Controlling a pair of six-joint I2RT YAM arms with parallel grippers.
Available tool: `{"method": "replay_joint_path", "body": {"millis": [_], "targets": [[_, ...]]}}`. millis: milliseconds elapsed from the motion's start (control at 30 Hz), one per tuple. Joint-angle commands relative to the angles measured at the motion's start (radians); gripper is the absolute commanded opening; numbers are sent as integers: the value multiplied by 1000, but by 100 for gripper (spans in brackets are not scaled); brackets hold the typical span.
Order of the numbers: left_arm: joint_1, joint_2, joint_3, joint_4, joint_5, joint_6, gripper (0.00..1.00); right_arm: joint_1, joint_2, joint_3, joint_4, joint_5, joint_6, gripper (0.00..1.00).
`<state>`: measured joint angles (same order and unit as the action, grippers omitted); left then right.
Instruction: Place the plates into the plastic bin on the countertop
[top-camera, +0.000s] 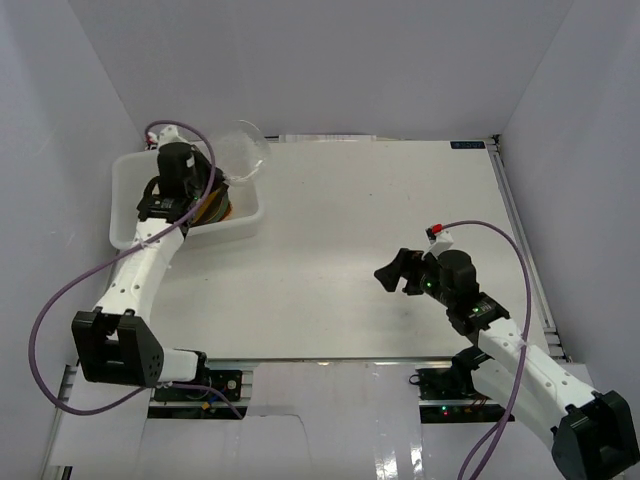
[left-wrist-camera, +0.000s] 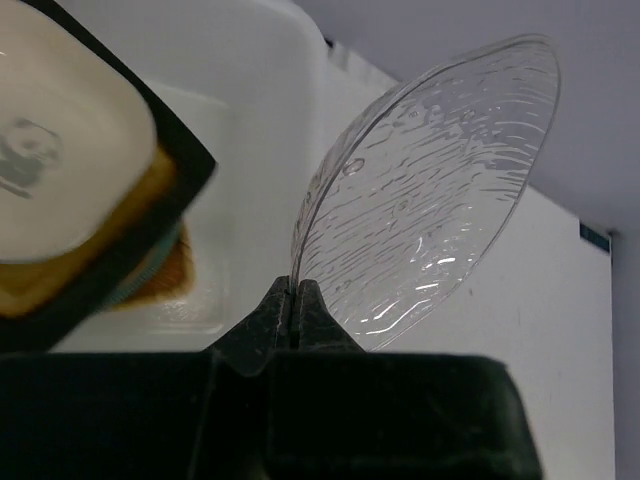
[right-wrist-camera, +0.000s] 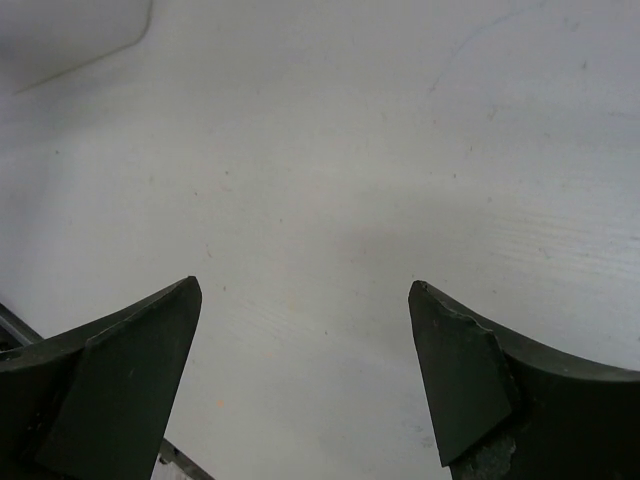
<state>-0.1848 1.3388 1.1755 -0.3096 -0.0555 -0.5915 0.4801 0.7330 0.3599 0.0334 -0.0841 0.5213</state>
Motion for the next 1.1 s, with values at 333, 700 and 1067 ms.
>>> {"method": "replay_joint_path", "body": {"millis": [333,700,1067], "targets": [[470,169,15,32,54,-132,0,6,60,-36,8,-83,-29,90],[496,206,20,78,157,-146,56,6,95,-36,29,-101,-29,91],[458,-71,-117,102,104,-116,98,9,72,11,-1,-66,-30,90]]}}
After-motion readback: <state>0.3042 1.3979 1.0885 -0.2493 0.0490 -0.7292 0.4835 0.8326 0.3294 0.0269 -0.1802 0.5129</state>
